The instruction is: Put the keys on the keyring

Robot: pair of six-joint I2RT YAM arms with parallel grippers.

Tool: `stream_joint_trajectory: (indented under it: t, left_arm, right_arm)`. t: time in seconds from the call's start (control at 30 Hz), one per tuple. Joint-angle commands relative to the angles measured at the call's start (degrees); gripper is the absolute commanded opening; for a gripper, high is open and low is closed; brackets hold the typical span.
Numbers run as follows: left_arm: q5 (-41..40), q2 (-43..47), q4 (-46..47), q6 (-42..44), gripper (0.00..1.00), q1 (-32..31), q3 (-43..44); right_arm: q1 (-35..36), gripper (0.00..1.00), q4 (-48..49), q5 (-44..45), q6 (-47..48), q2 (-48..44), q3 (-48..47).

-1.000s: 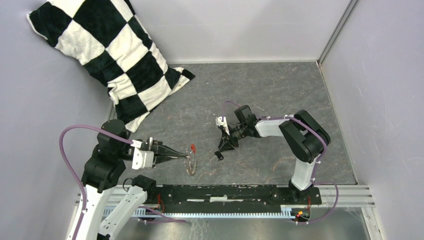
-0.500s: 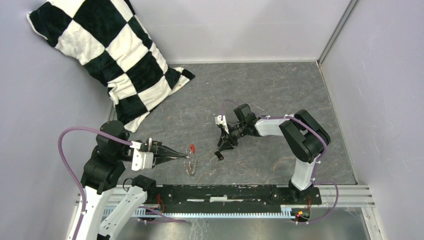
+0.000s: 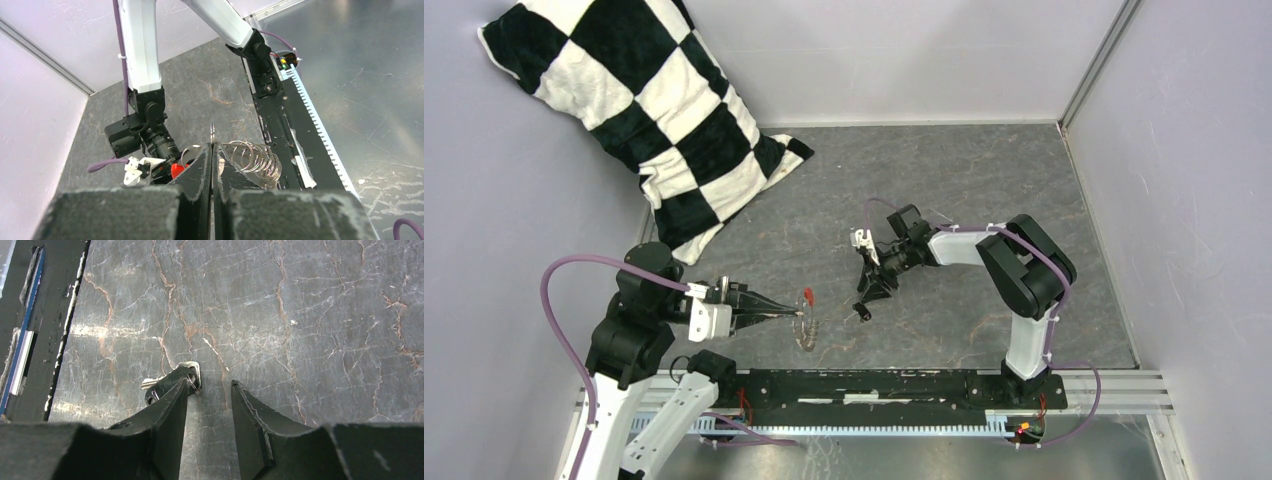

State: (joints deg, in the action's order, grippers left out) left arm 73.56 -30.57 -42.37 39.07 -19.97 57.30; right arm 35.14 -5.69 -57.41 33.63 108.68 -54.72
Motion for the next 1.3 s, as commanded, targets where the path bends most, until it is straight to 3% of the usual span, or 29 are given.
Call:
stream_joint_trajectory:
  t: [0.0, 0.3, 0.73, 0.87, 1.07, 1.27]
  left_arm:
    - [-0.1, 0.3, 0.7, -1.1, 0.02, 0.0, 0.0]
    - [-0.8, 0.1, 0.8, -0.8, 0.02, 0.0, 0.3]
    - [-0.9, -0.4, 0.7, -0.8, 0.02, 0.0, 0.7]
    - [-0.8, -0.5, 0.7, -0.7, 0.02, 0.0, 0.7]
    - [0.1, -0.9, 0.6, -1.2, 0.02, 0.0, 0.9]
    - [3.4, -3.0, 0.5, -2.7, 0.02, 0.1, 0.5]
  right_arm:
    - [0.2, 0.43, -4.8, -2.5, 4.5, 1.5, -2.1]
    - [0.6, 0.41, -5.6, -3.0, 6.0, 1.8, -1.4]
    - [0.8, 0.02, -2.1, -1.0, 2.5, 1.1, -1.0]
    - [0.9, 0.01, 0.2, -1.1, 0.1, -1.2, -0.3]
    - [2.5, 0.01, 10.7, 2.5, -10.1, -16.3, 6.7]
    - [8.7, 0.01, 6.1, 12.1, -8.4, -34.0, 7.2]
